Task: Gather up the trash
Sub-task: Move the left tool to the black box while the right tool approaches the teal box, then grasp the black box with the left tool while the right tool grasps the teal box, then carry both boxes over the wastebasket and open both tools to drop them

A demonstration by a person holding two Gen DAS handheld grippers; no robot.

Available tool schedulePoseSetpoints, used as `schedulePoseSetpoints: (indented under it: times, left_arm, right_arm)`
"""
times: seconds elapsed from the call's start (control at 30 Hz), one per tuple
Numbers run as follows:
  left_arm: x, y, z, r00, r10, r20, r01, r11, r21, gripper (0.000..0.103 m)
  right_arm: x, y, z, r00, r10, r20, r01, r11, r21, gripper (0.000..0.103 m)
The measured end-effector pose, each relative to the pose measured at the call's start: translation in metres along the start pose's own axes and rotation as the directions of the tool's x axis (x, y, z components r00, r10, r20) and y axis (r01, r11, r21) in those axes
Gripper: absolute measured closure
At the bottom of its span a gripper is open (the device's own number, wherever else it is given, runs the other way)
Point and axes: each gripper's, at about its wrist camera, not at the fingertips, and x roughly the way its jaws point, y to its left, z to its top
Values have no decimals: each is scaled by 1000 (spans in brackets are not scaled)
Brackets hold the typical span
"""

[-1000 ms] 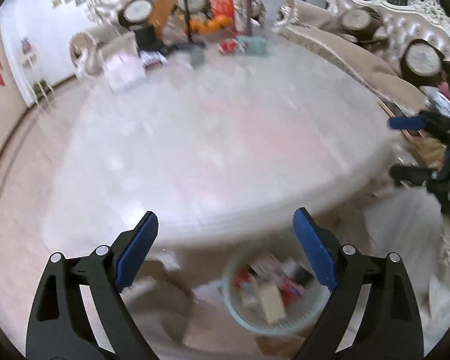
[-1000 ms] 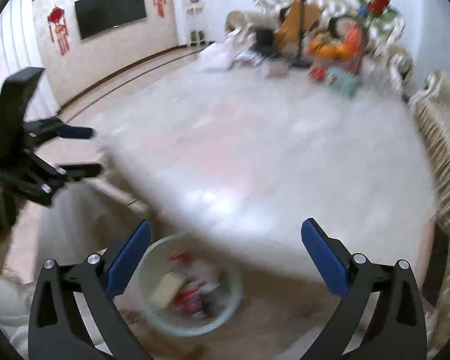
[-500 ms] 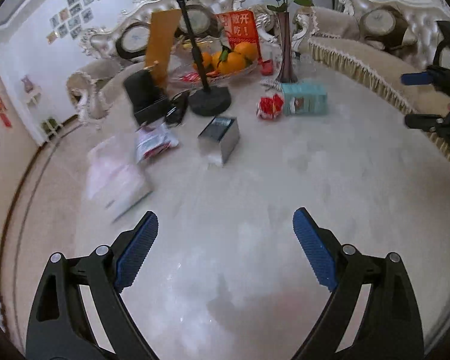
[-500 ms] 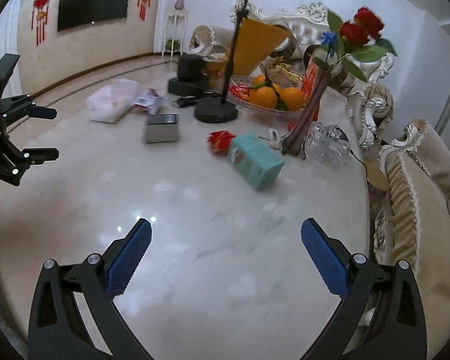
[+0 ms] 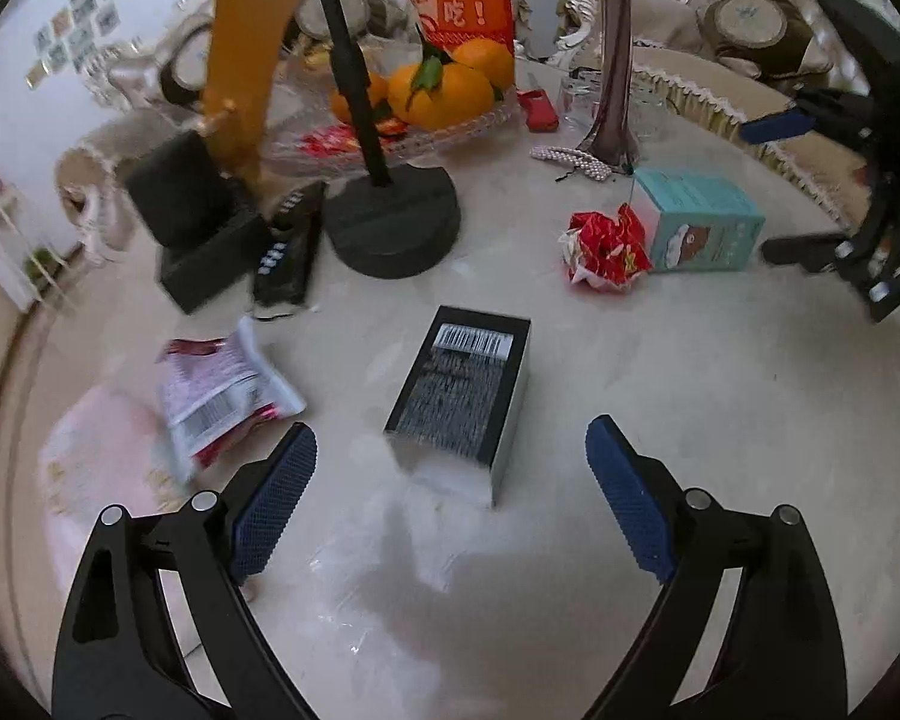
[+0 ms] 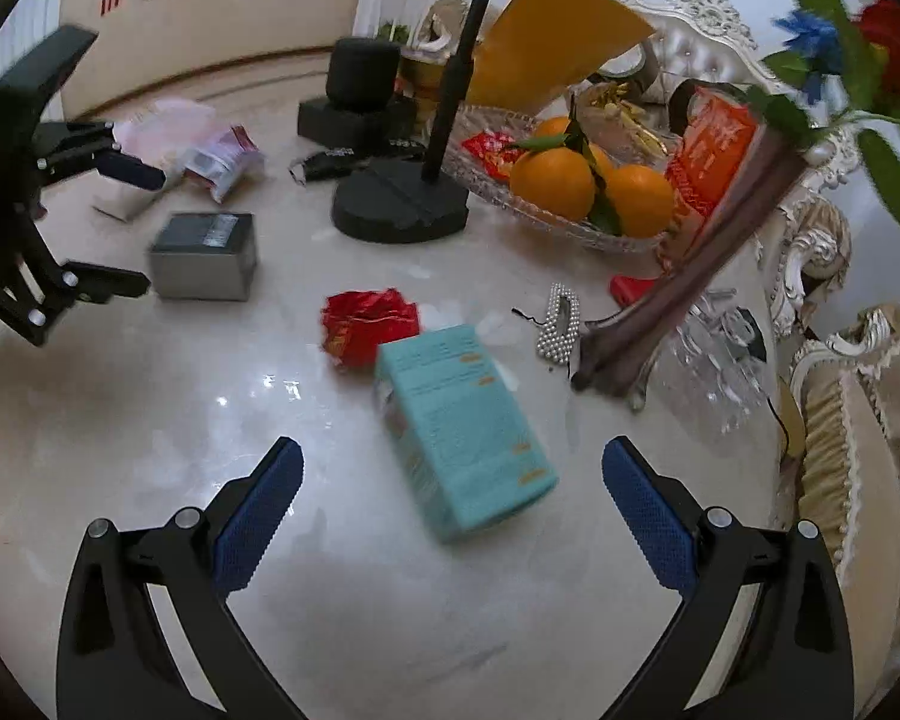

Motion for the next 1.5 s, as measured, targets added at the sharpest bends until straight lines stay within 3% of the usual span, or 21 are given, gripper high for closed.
schedulePoseSetpoints:
  times: [0.23, 0.47, 0.5, 0.53, 0.57, 0.6, 0.63, 0.83, 1.13, 1.2, 1.5]
  left_arm:
    - [31, -1, 8, 999, 22, -45, -19, 998, 58, 14]
    - [49, 7, 13, 998, -14, -66, 13, 1000, -12, 14]
    - [49, 9, 14, 998, -5, -61, 4, 1000, -22, 14]
    - [49, 10, 14, 999, 6, -53, -7, 1000, -29, 15]
    - [50, 10, 15, 999, 6, -52, -8, 999, -35, 30]
    - [50, 12, 15, 999, -22, -50, 19, 999, -47, 45]
    - [47, 15, 16, 998, -41, -39, 37, 996, -82, 63]
    - [41, 11, 10, 998, -17, -52, 12, 996, -90, 63]
    - [-36, -9, -29, 1000, -7, 3, 7, 997, -82, 63]
    - [-59, -16, -45, 1000, -10, 17, 12, 996, -91, 63]
    - [-166, -84, -159, 997, -48, 53, 50, 998, -40, 63]
  right_arm:
    - [34, -7, 5, 999, 27, -42, -27, 1000, -3, 7]
    - [47, -18, 9, 997, 68, -40, -66, 996, 65, 9]
    - [50, -16, 9, 996, 72, -51, -69, 996, 59, 12]
    - [53, -14, 9, 995, 79, -68, -75, 996, 57, 24]
    - [56, -13, 9, 994, 82, -79, -77, 995, 63, 34]
    - [55, -15, 9, 992, 101, -76, -94, 991, 94, 52]
    - [55, -15, 10, 991, 106, -81, -95, 988, 122, 57]
    - [44, -5, 6, 994, 45, -101, -23, 977, 210, 58]
    - [-27, 12, -20, 998, 0, -68, 28, 911, 412, 58]
    - [-53, 29, -33, 999, 7, -47, 15, 891, 453, 58]
    - [-150, 166, -115, 994, 91, 62, -109, 890, 444, 58]
